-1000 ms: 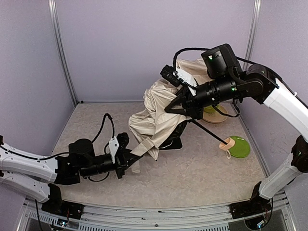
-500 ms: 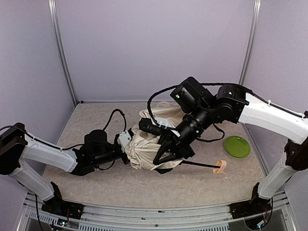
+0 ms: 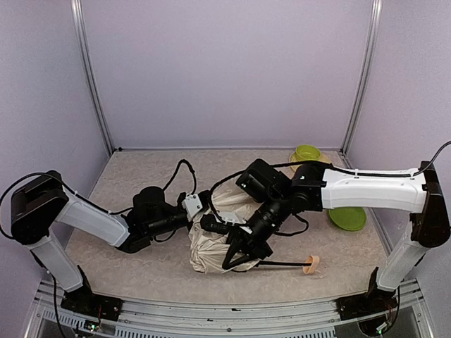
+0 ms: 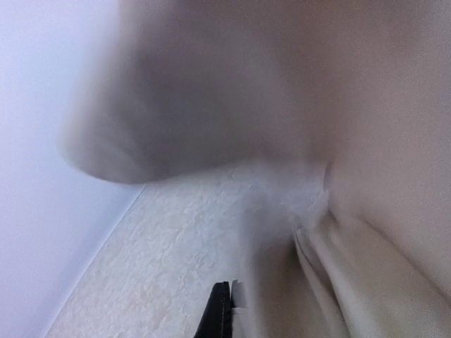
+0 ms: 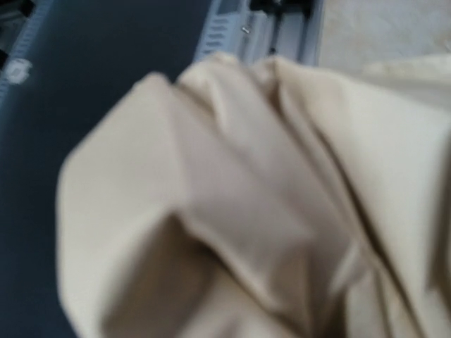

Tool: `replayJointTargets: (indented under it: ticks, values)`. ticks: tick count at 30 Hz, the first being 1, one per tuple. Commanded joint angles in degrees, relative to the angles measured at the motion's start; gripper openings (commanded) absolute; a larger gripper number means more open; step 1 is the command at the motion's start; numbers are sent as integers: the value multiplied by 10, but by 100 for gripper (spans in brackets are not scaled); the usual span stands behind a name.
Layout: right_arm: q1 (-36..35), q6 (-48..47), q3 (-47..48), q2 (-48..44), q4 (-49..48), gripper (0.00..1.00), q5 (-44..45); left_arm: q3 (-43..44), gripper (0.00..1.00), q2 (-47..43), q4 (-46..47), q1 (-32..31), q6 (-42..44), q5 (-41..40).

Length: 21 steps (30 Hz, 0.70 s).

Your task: Put away the umbrella

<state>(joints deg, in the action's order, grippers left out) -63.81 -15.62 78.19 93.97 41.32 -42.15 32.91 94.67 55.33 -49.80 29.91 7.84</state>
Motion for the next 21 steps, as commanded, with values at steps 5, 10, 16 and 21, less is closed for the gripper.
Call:
replayJointTargets:
  ticks: [5,10,16,21]
  values:
    - [4,16,-25,97,-57,5,-13,-6,0,16,77,6,-34,-17]
    - [14,3,-27,163,-54,5,-47,-34,0,38,108,1,-29,-41]
    - [10,59,-72,186,-113,5,-51,-3,0,103,127,7,0,-80]
    - [7,72,-77,202,-107,4,-43,14,4,133,147,7,28,-140]
